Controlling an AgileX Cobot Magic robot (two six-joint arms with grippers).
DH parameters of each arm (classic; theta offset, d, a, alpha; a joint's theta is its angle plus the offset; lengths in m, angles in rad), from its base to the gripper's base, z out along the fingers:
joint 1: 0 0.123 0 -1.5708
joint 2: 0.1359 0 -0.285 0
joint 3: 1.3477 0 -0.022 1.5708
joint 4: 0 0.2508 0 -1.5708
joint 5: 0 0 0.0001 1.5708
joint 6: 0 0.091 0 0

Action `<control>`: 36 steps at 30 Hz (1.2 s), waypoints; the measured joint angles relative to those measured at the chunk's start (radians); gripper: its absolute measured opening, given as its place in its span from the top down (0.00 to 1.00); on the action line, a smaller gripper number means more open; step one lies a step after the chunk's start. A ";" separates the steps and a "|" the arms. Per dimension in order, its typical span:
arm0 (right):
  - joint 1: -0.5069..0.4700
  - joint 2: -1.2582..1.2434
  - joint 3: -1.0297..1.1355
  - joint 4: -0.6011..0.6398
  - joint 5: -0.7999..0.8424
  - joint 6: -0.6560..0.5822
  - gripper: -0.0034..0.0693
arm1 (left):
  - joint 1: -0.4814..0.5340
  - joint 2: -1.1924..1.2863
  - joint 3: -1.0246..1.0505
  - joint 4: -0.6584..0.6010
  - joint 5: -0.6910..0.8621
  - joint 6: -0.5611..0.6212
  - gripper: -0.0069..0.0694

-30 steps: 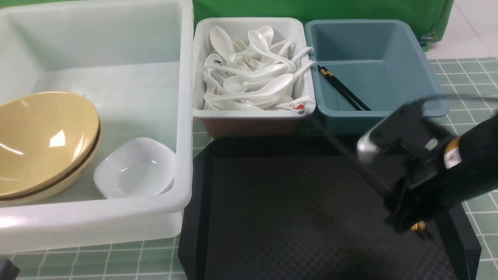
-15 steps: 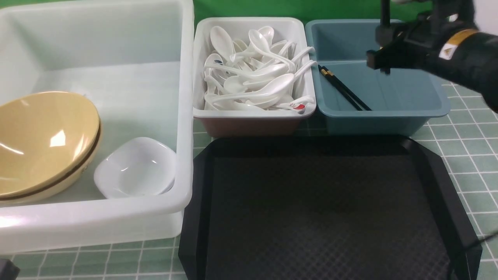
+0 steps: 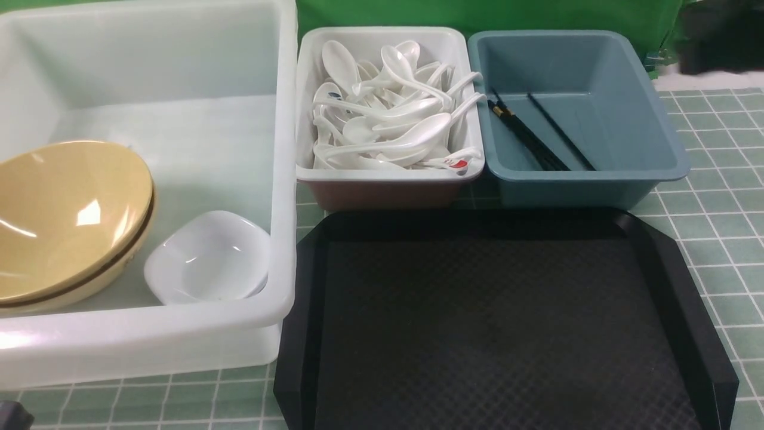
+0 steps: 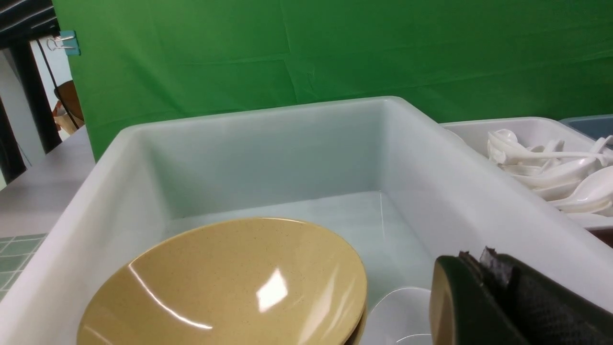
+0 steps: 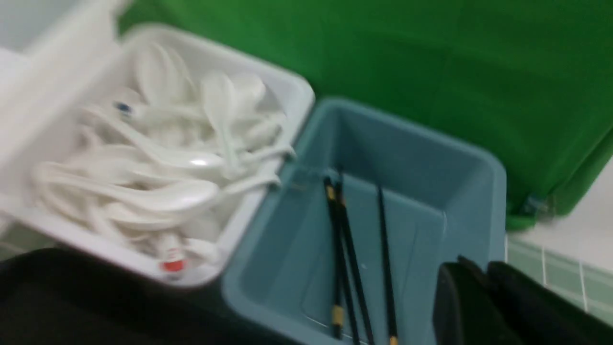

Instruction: On blue table put chopsticks spoon bowls plates into blue grey white boxes.

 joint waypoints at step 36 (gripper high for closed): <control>-0.331 -1.074 1.058 0.137 -0.107 0.092 0.90 | -0.002 0.000 0.000 0.000 0.017 0.000 0.90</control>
